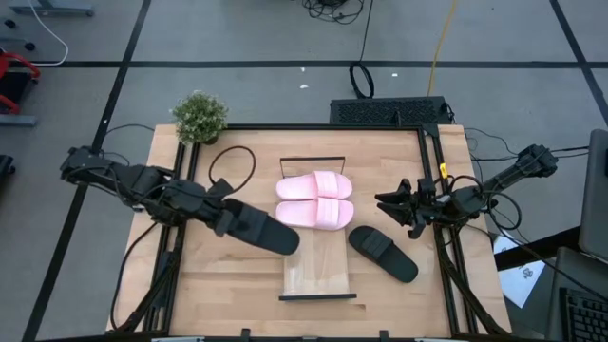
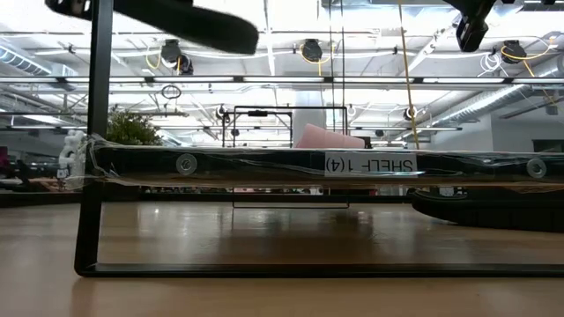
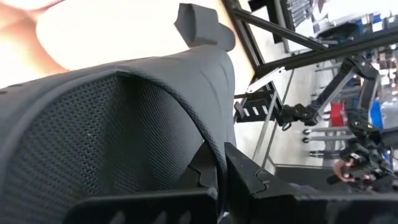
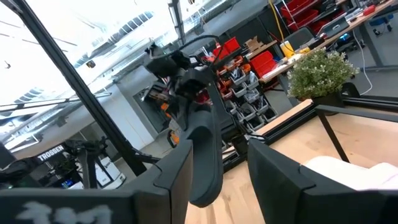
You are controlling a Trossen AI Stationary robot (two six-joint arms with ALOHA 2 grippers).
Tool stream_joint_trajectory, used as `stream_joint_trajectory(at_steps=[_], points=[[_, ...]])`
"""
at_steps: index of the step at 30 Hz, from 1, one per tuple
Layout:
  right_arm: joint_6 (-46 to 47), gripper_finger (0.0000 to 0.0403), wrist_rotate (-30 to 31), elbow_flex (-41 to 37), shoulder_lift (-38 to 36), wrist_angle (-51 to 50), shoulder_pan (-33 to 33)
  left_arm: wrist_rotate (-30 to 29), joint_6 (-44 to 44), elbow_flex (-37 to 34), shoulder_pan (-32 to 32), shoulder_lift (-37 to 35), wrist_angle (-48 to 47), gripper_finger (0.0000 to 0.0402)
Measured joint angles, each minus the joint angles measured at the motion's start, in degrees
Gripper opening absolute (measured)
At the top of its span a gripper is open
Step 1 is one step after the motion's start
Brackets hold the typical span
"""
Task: Pick and place slides into the shelf
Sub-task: Put the left black slide on the shelf
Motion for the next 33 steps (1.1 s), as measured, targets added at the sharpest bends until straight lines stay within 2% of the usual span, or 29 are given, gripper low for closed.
stream_joint_trajectory(at_steps=[14, 20, 27, 33], points=[[-1.36, 0.0141, -0.31, 0.0, 0.28, 1.8, 0.0, 0.56, 8.53, 13.61, 0.42, 12.53, -1.5, 0.0], [1.54, 0.0141, -5.47, 0.0, 2.0, 1.79, 0.0, 4.2, 11.85, 20.09, 2.33, 18.17, -1.47, 0.0], [6.86, 0.0141, -15.71, 0.0, 4.3, 2.15, -0.02, 8.76, 16.97, 27.18, 5.15, 25.23, -1.83, 0.0], [10.92, 0.0141, -20.98, 0.0, 5.42, 2.12, -0.02, 10.75, 17.52, 30.74, 6.7, 29.74, -1.33, 0.0]])
